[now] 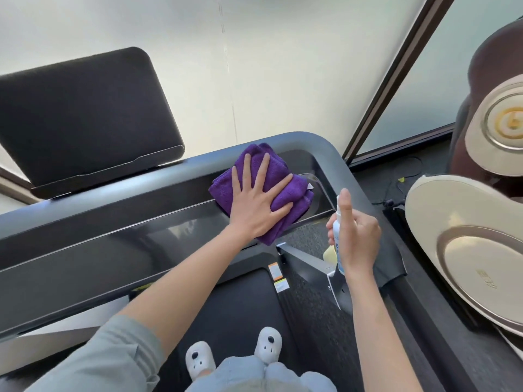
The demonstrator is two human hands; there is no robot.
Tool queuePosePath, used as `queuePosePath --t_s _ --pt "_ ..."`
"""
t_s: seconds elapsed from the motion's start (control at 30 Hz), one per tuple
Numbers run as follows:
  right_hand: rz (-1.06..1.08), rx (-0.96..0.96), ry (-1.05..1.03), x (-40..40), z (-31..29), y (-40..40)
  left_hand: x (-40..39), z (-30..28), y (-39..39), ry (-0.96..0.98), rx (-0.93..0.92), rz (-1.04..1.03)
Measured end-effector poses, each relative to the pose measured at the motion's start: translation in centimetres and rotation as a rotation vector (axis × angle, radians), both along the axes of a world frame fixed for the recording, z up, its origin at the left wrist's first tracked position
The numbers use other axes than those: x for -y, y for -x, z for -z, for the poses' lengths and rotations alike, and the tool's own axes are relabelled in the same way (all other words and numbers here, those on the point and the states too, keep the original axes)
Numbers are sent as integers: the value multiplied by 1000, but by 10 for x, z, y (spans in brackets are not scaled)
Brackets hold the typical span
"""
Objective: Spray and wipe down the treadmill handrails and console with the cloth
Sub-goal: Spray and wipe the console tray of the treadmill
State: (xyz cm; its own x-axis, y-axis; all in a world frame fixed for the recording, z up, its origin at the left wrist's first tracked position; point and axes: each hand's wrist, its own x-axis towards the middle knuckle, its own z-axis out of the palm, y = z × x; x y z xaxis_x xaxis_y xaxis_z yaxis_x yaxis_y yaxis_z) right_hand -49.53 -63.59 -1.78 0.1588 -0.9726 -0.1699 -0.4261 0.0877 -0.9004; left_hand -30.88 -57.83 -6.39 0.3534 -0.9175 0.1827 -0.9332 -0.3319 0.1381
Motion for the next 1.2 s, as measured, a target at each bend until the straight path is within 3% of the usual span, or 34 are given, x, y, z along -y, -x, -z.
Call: queuePosePath --t_s 0.1,0.27,0.47,0.6,0.9,1.2 --pt "25 -13 3 -1 -3 9 33 -2 10 -60 46 151" --pt "56 -45 12 -2 -4 22 33 0 9 -24 18 212" --pt "108 -63 21 -7 -9 25 1 2 2 100 -63 120" --pt "211 -80 44 -15 -13 30 -3 0 5 67 -93 66" --pt "489 -163 85 -10 -30 14 -10 -2 -3 24 -91 184" --pt "614 -272 128 -13 -32 -2 -27 -2 -13 43 -105 249"
